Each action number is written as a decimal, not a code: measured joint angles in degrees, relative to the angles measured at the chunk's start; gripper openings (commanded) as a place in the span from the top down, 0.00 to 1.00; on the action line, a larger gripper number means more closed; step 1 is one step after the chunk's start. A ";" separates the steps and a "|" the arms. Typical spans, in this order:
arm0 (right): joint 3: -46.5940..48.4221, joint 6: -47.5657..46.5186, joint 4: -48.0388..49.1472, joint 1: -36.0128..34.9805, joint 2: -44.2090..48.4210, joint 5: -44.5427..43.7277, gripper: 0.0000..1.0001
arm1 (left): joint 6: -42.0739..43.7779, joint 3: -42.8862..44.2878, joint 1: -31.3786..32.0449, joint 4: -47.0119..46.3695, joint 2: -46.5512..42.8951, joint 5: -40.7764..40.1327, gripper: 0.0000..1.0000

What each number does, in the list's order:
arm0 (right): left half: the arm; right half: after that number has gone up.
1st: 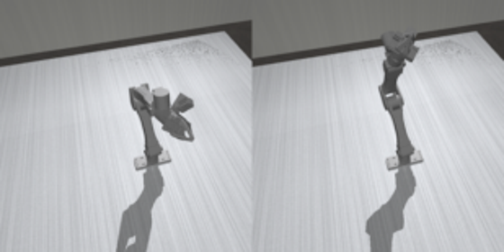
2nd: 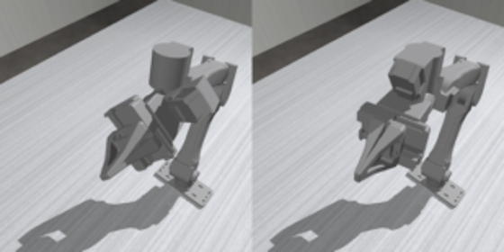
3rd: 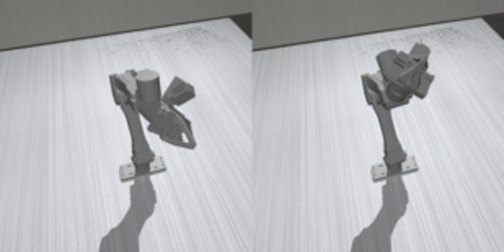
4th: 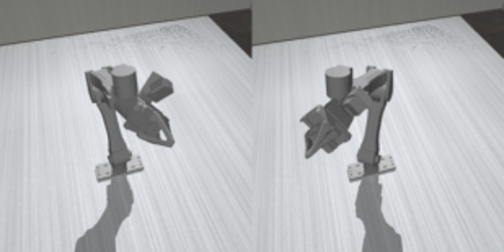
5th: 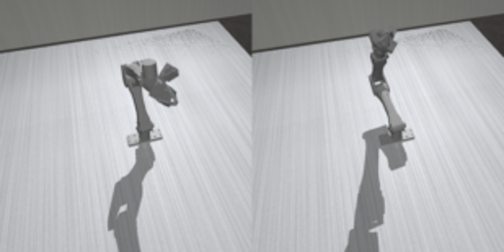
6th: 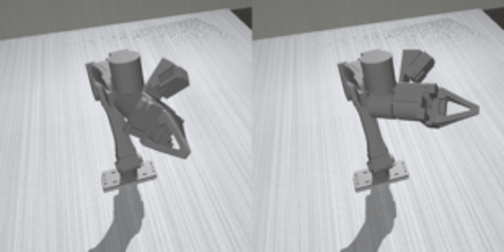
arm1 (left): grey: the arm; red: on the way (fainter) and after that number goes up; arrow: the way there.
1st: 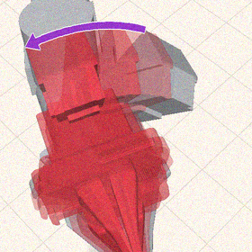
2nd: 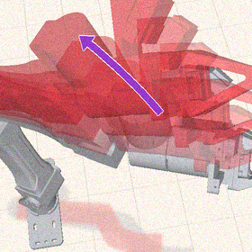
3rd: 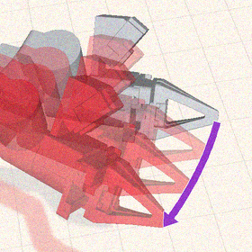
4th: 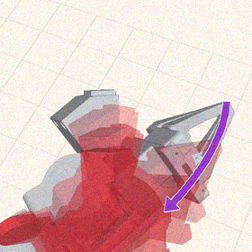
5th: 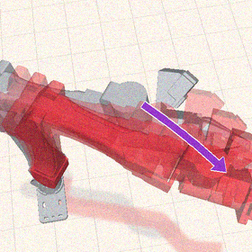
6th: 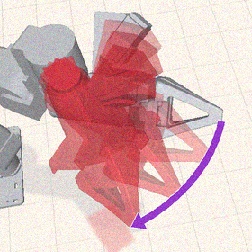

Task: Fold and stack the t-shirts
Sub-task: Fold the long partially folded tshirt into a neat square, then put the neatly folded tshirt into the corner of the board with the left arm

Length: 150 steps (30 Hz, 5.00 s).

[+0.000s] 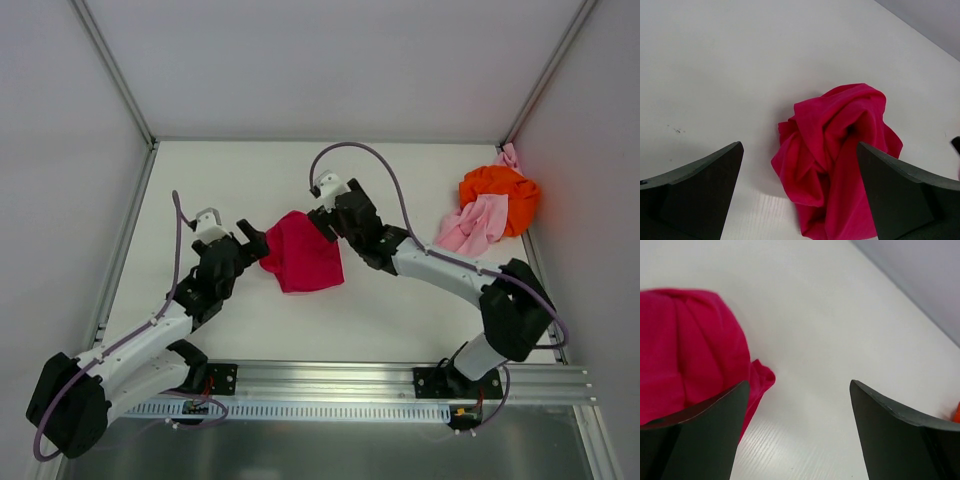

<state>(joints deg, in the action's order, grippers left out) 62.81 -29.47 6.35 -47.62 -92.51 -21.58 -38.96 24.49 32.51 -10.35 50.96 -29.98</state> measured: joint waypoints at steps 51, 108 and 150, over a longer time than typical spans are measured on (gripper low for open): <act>-25.99 11.02 5.73 -3.08 30.05 -26.71 0.12 | -7.39 0.83 -12.68 -49.70 39.34 54.66 0.01; -25.79 12.94 3.17 -3.26 28.83 -21.44 0.12 | -9.38 8.87 -7.34 7.54 15.23 20.02 0.01; -22.58 12.26 1.92 -4.02 24.59 -21.49 0.12 | -8.72 7.61 -9.29 -11.08 33.53 33.11 0.01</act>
<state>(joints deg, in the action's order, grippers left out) 40.23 -17.21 8.27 -51.64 -67.92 -43.07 -47.68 32.10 23.22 -21.43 84.49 3.14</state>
